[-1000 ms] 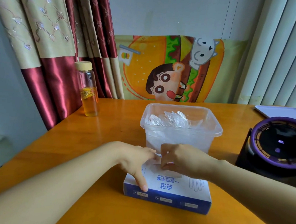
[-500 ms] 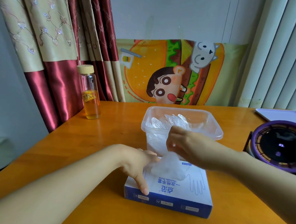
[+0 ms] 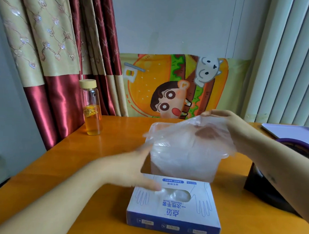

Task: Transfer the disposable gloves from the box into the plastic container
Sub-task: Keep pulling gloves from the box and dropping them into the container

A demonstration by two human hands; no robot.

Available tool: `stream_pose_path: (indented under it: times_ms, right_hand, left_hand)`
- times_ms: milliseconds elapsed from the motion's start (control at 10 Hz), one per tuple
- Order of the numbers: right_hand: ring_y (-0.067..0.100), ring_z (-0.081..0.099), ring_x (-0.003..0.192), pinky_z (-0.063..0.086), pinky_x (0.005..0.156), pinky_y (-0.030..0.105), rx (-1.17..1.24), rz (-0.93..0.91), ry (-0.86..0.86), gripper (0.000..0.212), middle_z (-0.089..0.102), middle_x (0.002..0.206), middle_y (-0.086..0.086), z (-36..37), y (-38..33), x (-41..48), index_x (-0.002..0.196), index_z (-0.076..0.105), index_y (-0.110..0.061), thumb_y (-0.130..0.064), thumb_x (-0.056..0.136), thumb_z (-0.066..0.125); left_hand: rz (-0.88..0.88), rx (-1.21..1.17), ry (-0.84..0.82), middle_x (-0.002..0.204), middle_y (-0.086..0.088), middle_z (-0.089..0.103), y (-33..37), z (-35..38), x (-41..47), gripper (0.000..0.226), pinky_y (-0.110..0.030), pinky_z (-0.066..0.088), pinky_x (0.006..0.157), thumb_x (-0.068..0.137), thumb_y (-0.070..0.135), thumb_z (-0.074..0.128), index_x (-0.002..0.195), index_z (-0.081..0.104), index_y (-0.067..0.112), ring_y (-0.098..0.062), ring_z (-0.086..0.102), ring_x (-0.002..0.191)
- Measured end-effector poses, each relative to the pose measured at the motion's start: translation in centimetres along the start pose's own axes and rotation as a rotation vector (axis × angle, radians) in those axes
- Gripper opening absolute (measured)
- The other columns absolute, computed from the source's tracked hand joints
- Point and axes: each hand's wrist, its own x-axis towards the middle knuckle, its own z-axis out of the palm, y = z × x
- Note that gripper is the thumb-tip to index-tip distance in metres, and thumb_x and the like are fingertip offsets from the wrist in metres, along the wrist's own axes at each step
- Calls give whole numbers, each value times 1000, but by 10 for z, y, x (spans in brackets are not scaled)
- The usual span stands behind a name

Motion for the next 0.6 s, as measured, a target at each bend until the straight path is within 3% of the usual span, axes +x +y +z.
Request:
stream_pose_path:
  times_ms: [100,200,300,400,500,600]
  right_hand:
    - [21,67,61,54,57,30,-84,135,-144,24,64,77,12,3,9,2,83,58,-5,-13,97,41]
    - [13,64,68,52,65,26,-192,225,-162,18,64,82,4,10,20,10,86,58,-12,-11,97,44]
    - [8,66,56,52,50,19,-70,241,-249,22,65,77,4,19,25,3,86,59,-8,-12,98,41]
    - [15,67,54,52,46,22,183,305,-313,31,66,71,10,18,24,-3,81,60,0,-11,99,37]
    - [19,70,65,56,53,27,89,217,-175,26,71,82,14,10,28,1,108,61,3,-14,99,44]
    - [28,70,80,55,65,38,178,163,23,35,71,92,18,-7,29,8,110,58,-6,-36,99,44]
  left_hand:
    - [1,-136,223,160,12,-8,0,-13,9,127,-25,31,105,62,75,56,143,-32,33,-10,21,144]
    - [68,-379,462,161,11,-7,6,-20,25,122,-32,25,111,70,66,61,143,-32,34,-11,13,146]
    - [130,-643,522,157,6,20,9,-21,47,111,-29,24,107,75,55,68,152,-8,31,-10,23,142]
    - [161,-736,525,122,8,62,16,-25,62,45,-19,39,88,87,31,68,128,52,23,-7,55,115]
    - [34,-685,549,92,0,65,17,-26,74,13,-24,44,72,89,32,65,90,59,20,-13,59,85]
    - [-36,-715,554,85,-5,58,16,-29,82,24,-27,45,66,90,29,62,73,46,24,-17,56,74]
